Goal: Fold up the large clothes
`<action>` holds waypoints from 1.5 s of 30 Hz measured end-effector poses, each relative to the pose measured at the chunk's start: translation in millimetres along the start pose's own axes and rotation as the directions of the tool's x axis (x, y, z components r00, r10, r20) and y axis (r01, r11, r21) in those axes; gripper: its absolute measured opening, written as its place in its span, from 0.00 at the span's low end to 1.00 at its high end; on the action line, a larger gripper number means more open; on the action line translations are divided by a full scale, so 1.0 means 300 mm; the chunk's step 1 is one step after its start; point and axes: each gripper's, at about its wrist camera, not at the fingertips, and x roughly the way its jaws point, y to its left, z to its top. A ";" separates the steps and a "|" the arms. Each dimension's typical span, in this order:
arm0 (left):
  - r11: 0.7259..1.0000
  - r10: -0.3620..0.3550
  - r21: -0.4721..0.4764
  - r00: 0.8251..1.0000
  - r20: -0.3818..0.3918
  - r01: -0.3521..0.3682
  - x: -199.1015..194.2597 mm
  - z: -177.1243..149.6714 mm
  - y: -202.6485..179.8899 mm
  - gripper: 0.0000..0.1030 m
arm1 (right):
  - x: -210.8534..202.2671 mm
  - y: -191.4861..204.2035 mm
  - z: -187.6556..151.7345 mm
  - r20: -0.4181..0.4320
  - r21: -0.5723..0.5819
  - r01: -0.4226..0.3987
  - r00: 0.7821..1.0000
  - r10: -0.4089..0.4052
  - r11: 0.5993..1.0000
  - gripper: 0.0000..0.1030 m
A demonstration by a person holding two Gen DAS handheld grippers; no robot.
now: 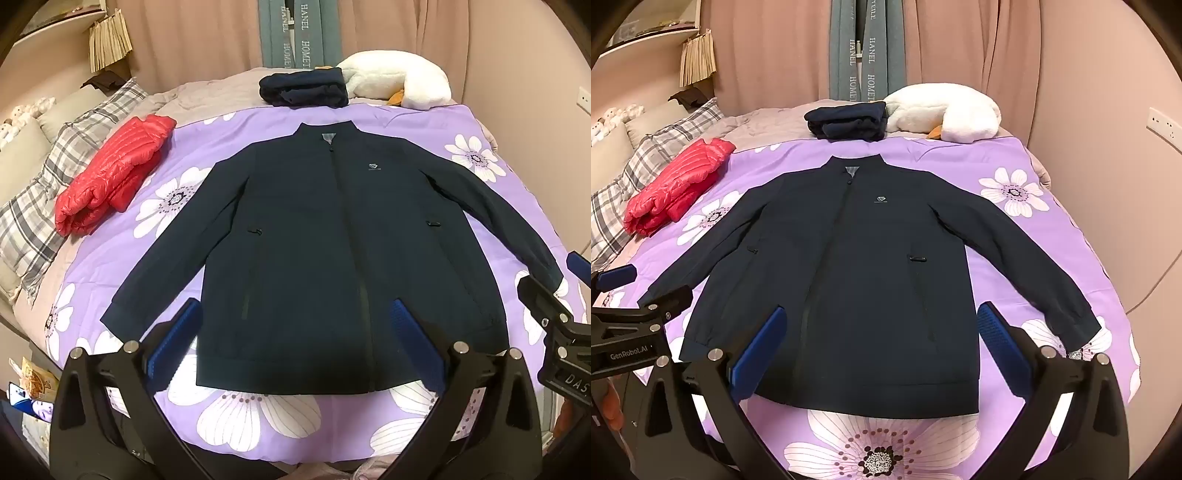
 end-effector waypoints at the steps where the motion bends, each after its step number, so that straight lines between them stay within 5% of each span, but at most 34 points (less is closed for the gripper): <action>1: 1.000 -0.001 -0.001 1.000 0.000 0.001 0.000 0.000 0.001 0.98 | 0.002 0.000 -0.001 0.000 0.000 -0.001 1.000 0.001 1.000 0.99; 45: 1.000 0.002 0.005 1.000 -0.006 -0.002 0.004 -0.016 0.003 0.98 | 0.011 0.000 -0.019 -0.006 0.001 -0.005 1.000 0.005 1.000 0.99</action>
